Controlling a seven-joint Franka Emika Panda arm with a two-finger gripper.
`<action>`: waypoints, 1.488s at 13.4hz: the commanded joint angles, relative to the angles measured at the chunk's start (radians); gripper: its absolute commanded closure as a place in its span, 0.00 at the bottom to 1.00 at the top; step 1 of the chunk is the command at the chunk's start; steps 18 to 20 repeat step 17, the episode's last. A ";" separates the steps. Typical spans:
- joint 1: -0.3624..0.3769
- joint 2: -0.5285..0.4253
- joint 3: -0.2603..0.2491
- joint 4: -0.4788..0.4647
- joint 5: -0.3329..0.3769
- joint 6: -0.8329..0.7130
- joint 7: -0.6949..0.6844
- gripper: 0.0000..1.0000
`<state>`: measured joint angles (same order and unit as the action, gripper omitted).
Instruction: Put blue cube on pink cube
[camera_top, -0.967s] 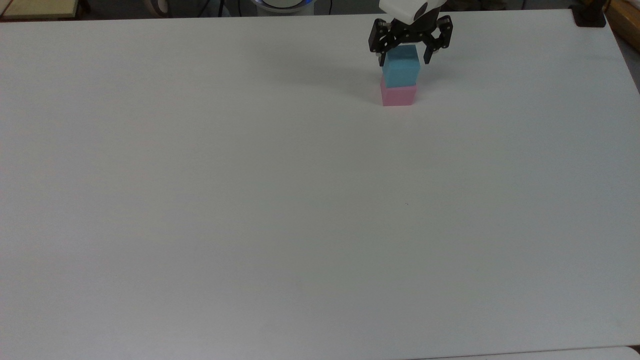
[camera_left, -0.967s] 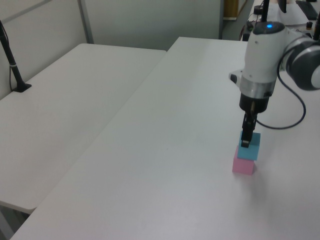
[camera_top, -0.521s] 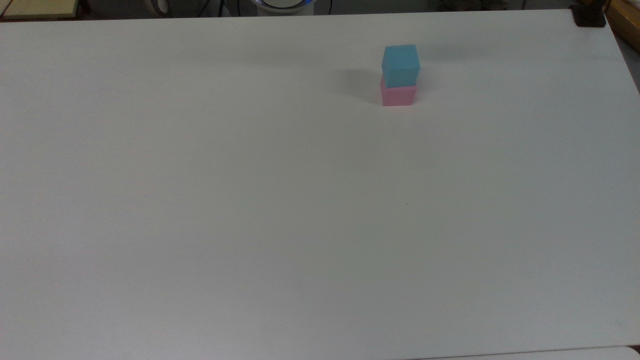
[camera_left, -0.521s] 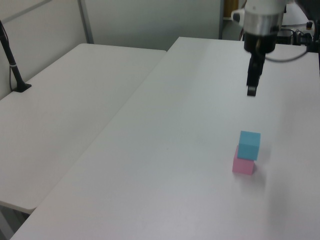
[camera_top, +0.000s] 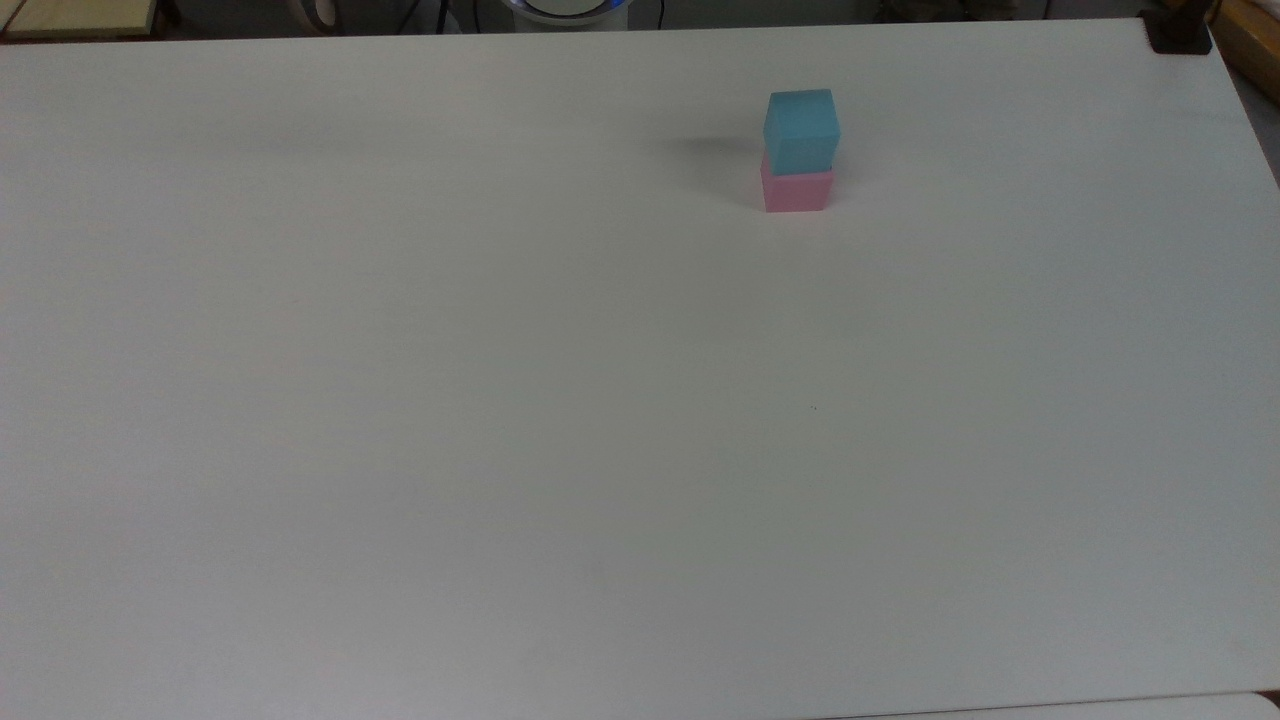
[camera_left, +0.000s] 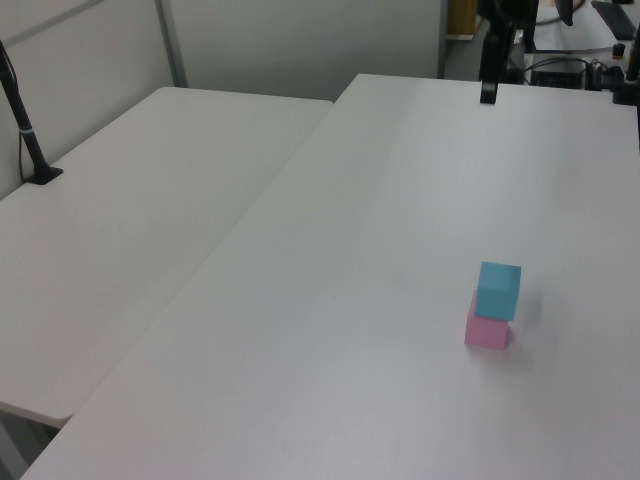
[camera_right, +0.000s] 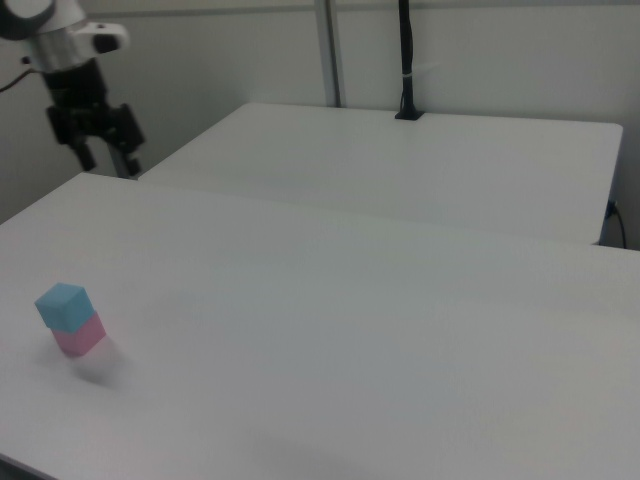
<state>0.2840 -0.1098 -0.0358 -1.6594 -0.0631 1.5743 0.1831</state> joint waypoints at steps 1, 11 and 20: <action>-0.169 0.015 0.007 0.038 -0.006 -0.039 -0.166 0.00; -0.272 0.098 0.010 0.087 0.008 -0.019 -0.185 0.00; -0.278 0.084 0.010 0.087 0.005 -0.031 -0.188 0.00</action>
